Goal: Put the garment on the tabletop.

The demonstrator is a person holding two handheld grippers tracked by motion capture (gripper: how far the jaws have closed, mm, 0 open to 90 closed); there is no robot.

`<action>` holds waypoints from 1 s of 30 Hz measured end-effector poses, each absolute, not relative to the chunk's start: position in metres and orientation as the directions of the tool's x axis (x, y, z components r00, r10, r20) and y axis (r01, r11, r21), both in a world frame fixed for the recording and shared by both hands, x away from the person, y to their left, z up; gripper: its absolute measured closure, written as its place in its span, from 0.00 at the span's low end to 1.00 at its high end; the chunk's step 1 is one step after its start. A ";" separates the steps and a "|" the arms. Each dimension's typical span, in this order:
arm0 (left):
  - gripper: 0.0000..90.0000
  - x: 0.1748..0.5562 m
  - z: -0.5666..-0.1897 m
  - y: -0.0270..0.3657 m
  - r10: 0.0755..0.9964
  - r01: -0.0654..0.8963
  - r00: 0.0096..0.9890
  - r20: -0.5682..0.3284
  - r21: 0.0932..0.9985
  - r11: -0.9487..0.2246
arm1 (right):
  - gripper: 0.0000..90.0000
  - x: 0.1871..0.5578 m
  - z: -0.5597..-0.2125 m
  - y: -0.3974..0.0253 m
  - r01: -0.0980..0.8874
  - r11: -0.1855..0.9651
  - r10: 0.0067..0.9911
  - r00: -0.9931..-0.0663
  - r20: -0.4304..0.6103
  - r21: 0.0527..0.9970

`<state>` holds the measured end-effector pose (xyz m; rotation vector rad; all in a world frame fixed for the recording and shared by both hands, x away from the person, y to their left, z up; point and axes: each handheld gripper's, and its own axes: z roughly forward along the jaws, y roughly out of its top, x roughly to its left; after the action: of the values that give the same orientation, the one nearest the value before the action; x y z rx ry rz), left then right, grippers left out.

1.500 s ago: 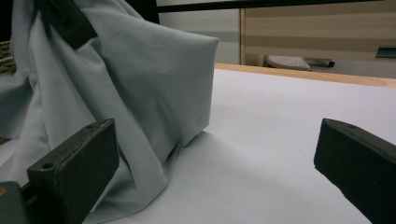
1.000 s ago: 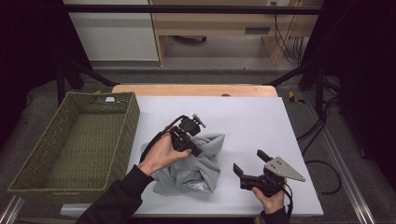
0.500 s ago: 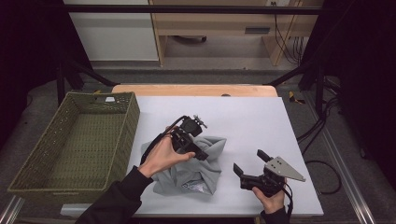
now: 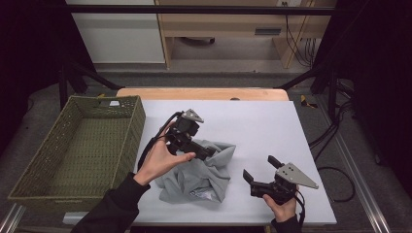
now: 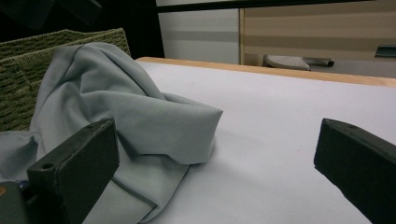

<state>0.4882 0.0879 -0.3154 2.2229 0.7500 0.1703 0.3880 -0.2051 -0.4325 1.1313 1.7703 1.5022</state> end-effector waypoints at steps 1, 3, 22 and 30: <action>0.08 0.487 -0.316 0.091 0.564 0.459 0.817 -0.119 0.727 -0.512 | 0.00 0.388 -0.432 -0.205 0.251 0.019 0.864 -0.492 0.111 0.968; 0.06 0.485 -0.317 0.098 0.569 0.458 0.812 -0.131 0.748 -0.481 | 0.00 0.388 -0.432 -0.205 0.246 0.013 0.863 -0.492 0.113 0.969; 0.04 0.455 -0.342 0.172 0.638 0.394 0.756 -0.145 0.879 -0.267 | 0.00 0.388 -0.432 -0.207 0.249 0.016 0.864 -0.491 0.112 0.968; 0.04 0.434 -0.362 0.197 0.660 0.379 0.736 -0.151 0.899 -0.217 | 0.00 0.387 -0.430 -0.208 0.243 0.018 0.864 -0.491 0.107 0.970</action>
<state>0.4340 0.1967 -0.3620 1.8381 0.8086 0.3192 0.3871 -0.2082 -0.4304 1.1312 1.7648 1.5033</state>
